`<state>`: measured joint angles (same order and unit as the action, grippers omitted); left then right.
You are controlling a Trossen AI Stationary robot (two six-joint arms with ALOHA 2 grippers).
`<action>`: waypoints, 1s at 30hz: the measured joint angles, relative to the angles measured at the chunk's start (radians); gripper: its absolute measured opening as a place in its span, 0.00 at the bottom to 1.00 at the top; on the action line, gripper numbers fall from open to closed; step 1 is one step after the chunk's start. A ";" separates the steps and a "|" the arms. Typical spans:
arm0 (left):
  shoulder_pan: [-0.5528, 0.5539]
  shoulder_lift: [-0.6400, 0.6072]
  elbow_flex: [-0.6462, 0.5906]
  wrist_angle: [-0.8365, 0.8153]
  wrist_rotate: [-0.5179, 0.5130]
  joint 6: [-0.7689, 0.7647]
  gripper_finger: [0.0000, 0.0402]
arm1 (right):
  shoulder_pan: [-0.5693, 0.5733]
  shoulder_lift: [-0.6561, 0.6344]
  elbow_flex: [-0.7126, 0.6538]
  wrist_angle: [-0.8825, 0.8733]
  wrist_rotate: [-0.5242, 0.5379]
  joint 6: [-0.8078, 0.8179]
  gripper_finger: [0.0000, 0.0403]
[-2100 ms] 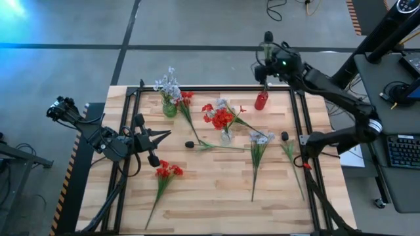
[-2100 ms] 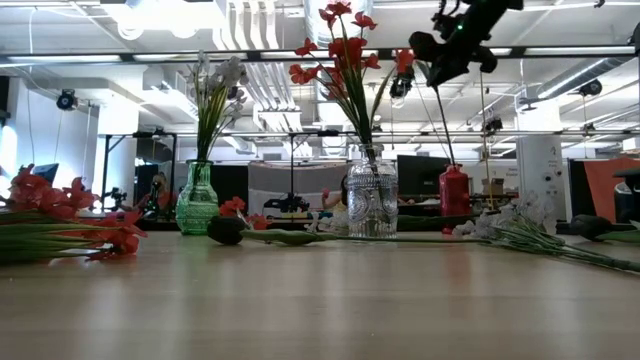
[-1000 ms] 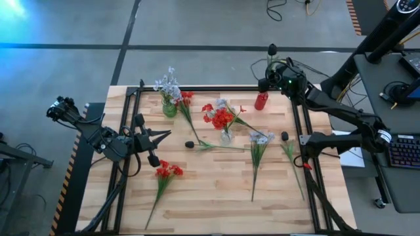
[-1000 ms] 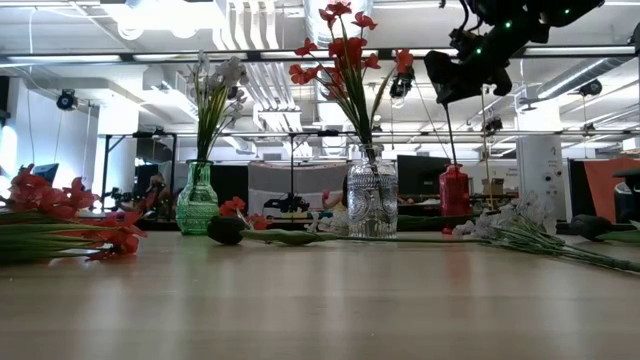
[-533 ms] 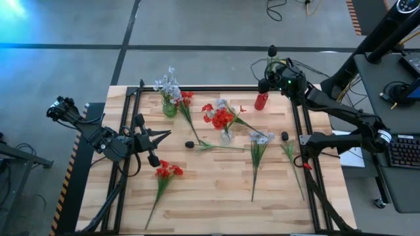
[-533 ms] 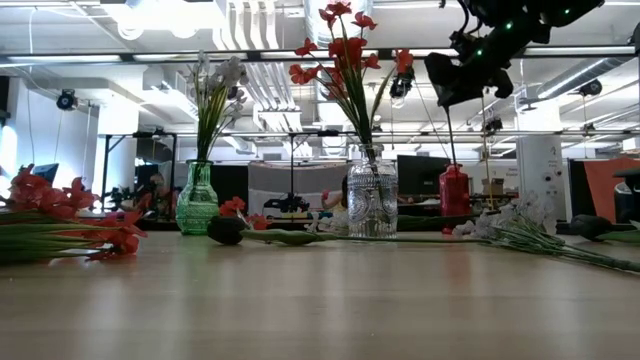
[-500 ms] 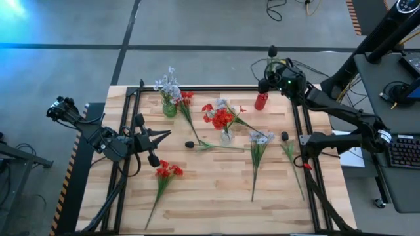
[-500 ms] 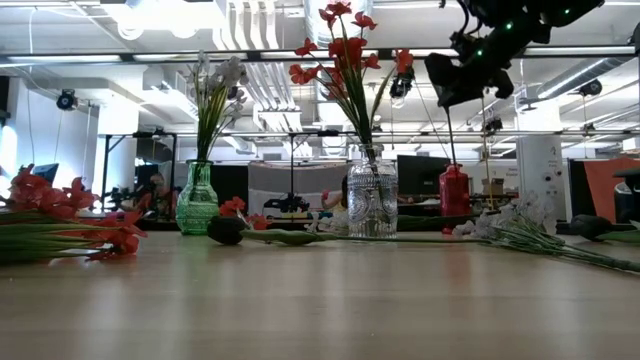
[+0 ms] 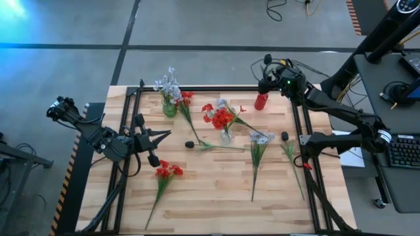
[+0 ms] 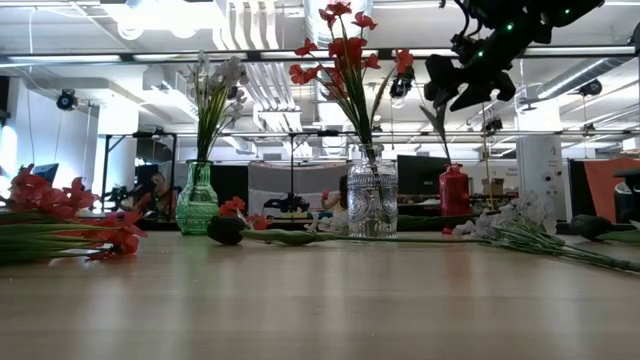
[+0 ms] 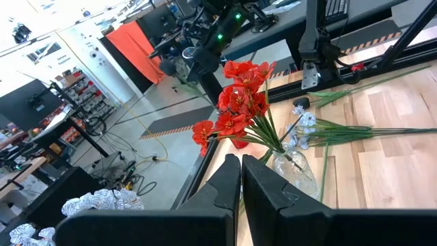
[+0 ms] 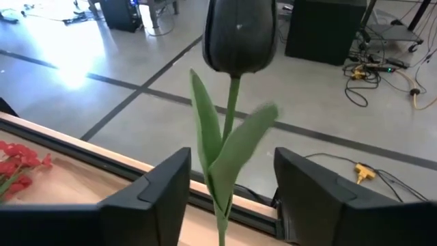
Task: Sort flowers into vase by color
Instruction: Put the bottom red flower into the transparent vase
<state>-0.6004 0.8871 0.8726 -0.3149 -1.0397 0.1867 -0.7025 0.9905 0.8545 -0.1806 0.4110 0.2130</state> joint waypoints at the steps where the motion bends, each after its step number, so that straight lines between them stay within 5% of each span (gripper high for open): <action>1: 0.000 0.000 0.000 0.000 0.000 0.000 0.00 | 0.000 -0.001 0.000 -0.001 0.000 0.004 0.52; 12: 0.000 0.000 0.000 0.000 0.001 -0.025 0.00 | 0.000 -0.047 0.104 -0.246 -0.027 0.077 0.61; 30: -0.001 0.120 0.000 0.001 0.168 -0.473 0.00 | 0.100 -0.081 0.232 -0.507 -0.052 0.147 0.62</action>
<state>-0.6010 1.0075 0.8726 -0.3139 -0.8715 -0.2866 -0.6028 0.9095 1.0864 -0.6874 0.3588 0.3599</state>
